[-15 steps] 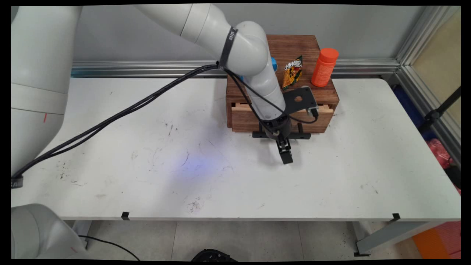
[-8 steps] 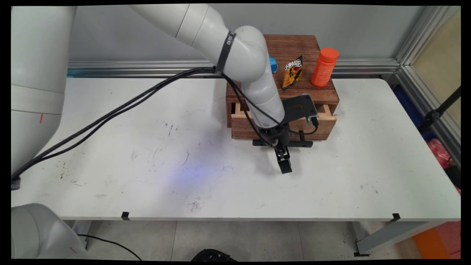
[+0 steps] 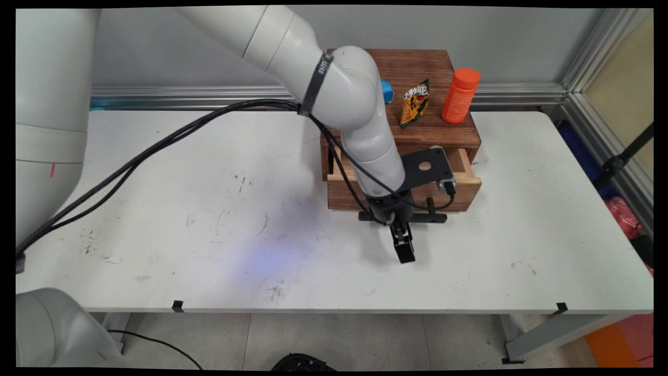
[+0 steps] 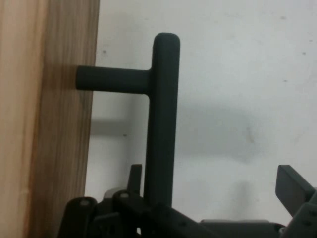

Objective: Open the drawer

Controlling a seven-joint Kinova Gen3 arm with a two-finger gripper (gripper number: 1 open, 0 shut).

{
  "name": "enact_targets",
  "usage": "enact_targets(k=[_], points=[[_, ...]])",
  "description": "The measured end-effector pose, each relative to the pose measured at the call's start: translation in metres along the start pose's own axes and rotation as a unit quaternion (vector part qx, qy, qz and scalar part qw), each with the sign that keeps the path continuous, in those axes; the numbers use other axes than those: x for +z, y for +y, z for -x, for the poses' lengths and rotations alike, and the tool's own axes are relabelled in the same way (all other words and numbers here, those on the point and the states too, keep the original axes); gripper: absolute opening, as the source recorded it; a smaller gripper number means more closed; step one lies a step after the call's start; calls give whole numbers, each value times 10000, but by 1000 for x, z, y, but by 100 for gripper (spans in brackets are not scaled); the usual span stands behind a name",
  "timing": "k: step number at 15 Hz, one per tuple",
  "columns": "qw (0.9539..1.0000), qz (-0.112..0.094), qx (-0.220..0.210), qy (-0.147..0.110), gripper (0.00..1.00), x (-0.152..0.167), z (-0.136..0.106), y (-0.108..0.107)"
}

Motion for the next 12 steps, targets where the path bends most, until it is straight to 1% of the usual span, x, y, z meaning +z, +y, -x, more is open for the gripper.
enact_targets(k=[6,12], points=[[10000,51,28,6,100,-2,0,20],[9999,50,83,-26,100,-4,3,50]])
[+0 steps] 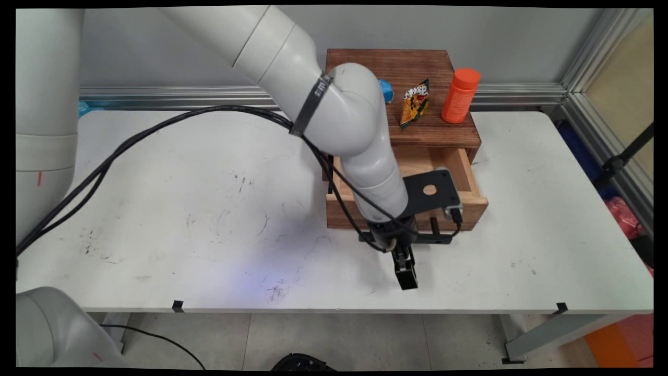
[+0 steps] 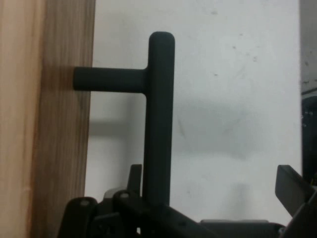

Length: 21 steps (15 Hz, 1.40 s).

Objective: Open the drawer

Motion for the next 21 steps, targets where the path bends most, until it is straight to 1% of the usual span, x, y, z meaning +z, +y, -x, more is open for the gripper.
enact_targets(k=[3,13,21], points=[[10000,-2,28,-13,100,0,2,16],[10000,-28,93,-20,100,-2,4,58],[9999,16,170,-9,100,-6,7,95]])
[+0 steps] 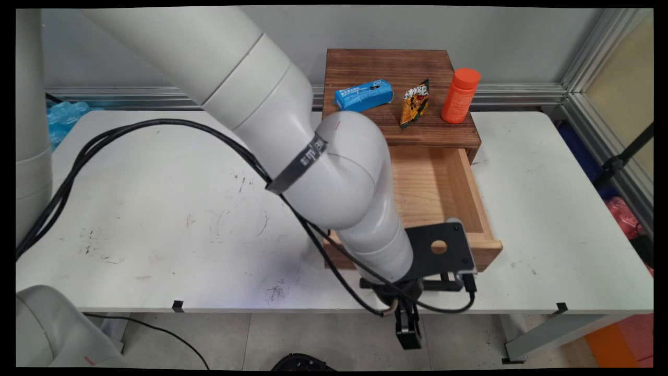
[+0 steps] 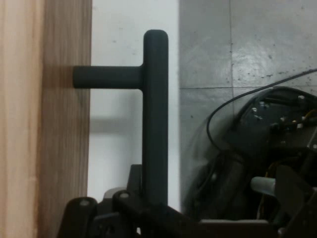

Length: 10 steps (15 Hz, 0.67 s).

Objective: Open the drawer

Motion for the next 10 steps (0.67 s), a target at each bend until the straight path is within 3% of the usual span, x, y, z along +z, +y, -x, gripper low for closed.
enact_targets(k=[10], points=[[10000,85,-27,-35,100,-3,3,30]])
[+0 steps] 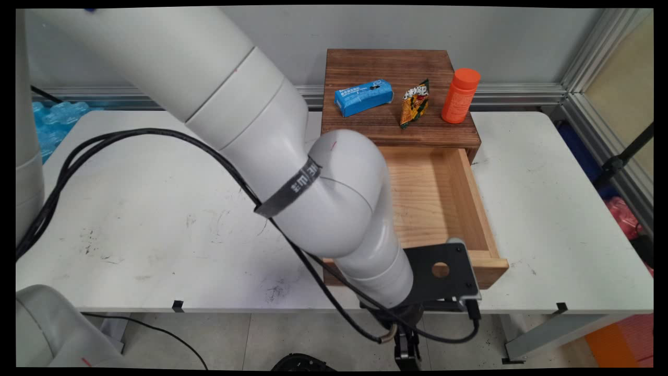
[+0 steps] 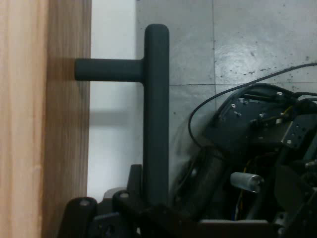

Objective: Open the drawer

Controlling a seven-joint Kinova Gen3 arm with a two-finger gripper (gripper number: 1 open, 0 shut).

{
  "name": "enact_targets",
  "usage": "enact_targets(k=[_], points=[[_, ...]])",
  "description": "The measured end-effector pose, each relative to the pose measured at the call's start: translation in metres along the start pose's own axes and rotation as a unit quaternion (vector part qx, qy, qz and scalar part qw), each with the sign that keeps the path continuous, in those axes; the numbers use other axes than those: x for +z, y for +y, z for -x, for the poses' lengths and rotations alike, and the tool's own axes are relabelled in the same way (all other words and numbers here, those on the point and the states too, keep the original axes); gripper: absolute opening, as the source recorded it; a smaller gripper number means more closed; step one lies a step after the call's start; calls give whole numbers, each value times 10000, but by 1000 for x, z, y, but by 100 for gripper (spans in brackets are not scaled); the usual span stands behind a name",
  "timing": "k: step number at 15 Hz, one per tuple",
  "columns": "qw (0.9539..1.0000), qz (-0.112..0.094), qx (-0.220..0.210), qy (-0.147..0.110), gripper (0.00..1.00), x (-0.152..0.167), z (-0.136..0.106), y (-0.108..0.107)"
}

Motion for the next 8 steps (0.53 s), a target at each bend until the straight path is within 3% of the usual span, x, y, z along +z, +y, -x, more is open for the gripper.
enact_targets(k=[8], points=[[10000,-6,61,72,100,-5,-3,12]])
